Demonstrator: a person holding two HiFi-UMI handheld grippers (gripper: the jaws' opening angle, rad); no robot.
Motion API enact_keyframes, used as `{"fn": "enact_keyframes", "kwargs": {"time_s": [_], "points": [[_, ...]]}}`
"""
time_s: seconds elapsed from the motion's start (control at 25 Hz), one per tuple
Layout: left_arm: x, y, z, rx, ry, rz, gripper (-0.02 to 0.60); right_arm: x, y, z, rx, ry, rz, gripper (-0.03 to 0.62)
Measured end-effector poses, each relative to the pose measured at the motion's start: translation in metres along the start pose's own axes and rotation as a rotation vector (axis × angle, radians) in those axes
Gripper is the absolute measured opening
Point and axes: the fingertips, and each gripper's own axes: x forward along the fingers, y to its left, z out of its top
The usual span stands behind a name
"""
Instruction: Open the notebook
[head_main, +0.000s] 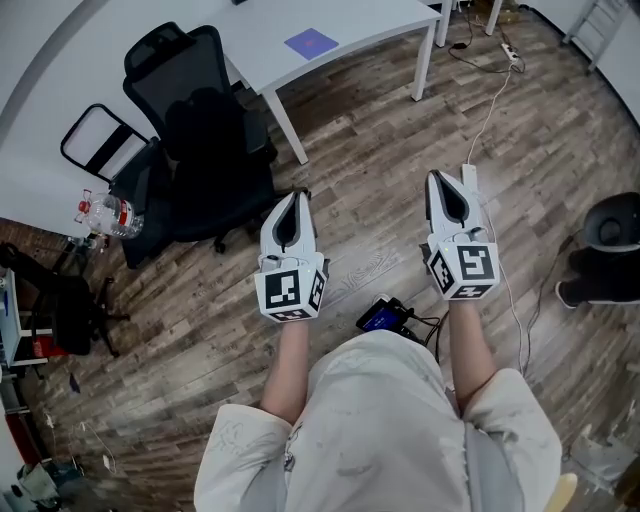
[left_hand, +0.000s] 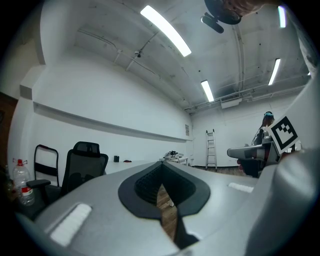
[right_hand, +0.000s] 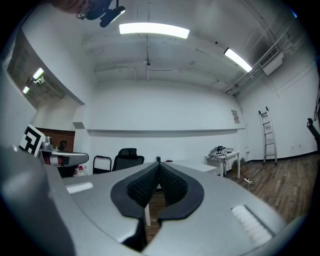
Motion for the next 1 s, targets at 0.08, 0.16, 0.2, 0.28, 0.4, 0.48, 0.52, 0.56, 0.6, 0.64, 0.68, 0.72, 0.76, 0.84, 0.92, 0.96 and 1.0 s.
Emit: {"fn": "enact_keyframes", "kwargs": {"time_s": [0.08, 0.16, 0.2, 0.28, 0.4, 0.48, 0.52, 0.56, 0.6, 0.64, 0.68, 0.72, 0.76, 0.84, 0.92, 0.96, 1.0], "points": [[0.037, -0.009, -0.002, 0.000, 0.002, 0.003, 0.017, 0.024, -0.029, 0.001, -0.002, 0.003, 0.002, 0.005], [0.070, -0.017, -0.003, 0.002, -0.003, 0.007, 0.017, 0.045, -0.055, 0.001, -0.011, 0.001, 0.006, 0.005], [0.086, -0.021, -0.003, 0.004, -0.007, 0.010, 0.017, 0.056, -0.066, 0.001, -0.016, 0.000, 0.008, 0.005], [0.118, -0.027, -0.003, 0.011, -0.012, 0.016, 0.017, 0.078, -0.090, 0.001, -0.019, -0.002, 0.013, 0.005], [0.164, -0.038, -0.008, 0.021, -0.015, 0.029, 0.017, 0.110, -0.127, -0.004, -0.020, -0.001, 0.025, 0.005], [0.190, -0.046, -0.011, 0.025, -0.016, 0.040, 0.017, 0.126, -0.148, -0.007, -0.023, 0.002, 0.038, 0.005], [0.201, -0.049, -0.011, 0.026, -0.016, 0.045, 0.017, 0.134, -0.157, -0.007, -0.024, 0.004, 0.045, 0.005], [0.211, -0.053, -0.010, 0.027, -0.016, 0.048, 0.017, 0.141, -0.165, -0.007, -0.023, 0.007, 0.050, 0.005], [0.220, -0.056, -0.008, 0.028, -0.015, 0.051, 0.017, 0.148, -0.173, -0.005, -0.019, 0.009, 0.053, 0.005], [0.228, -0.058, -0.007, 0.030, -0.014, 0.054, 0.017, 0.154, -0.180, -0.004, -0.016, 0.010, 0.056, 0.005], [0.235, -0.060, -0.007, 0.031, -0.013, 0.057, 0.017, 0.160, -0.186, -0.004, -0.013, 0.009, 0.058, 0.005], [0.241, -0.060, -0.009, 0.031, -0.011, 0.061, 0.017, 0.165, -0.190, -0.005, -0.012, 0.009, 0.061, 0.005], [0.246, -0.059, -0.012, 0.031, -0.009, 0.066, 0.017, 0.169, -0.192, -0.008, -0.013, 0.010, 0.066, 0.005], [0.254, -0.054, -0.020, 0.028, -0.006, 0.073, 0.017, 0.181, -0.193, -0.016, -0.016, 0.016, 0.072, 0.005], [0.266, -0.043, -0.025, 0.028, -0.004, 0.073, 0.017, 0.197, -0.193, -0.021, -0.015, 0.020, 0.071, 0.005], [0.272, -0.037, -0.027, 0.028, -0.004, 0.073, 0.017, 0.207, -0.192, -0.023, -0.014, 0.020, 0.068, 0.005], [0.278, -0.028, -0.030, 0.025, -0.004, 0.073, 0.017, 0.217, -0.190, -0.026, -0.015, 0.020, 0.067, 0.005]]}}
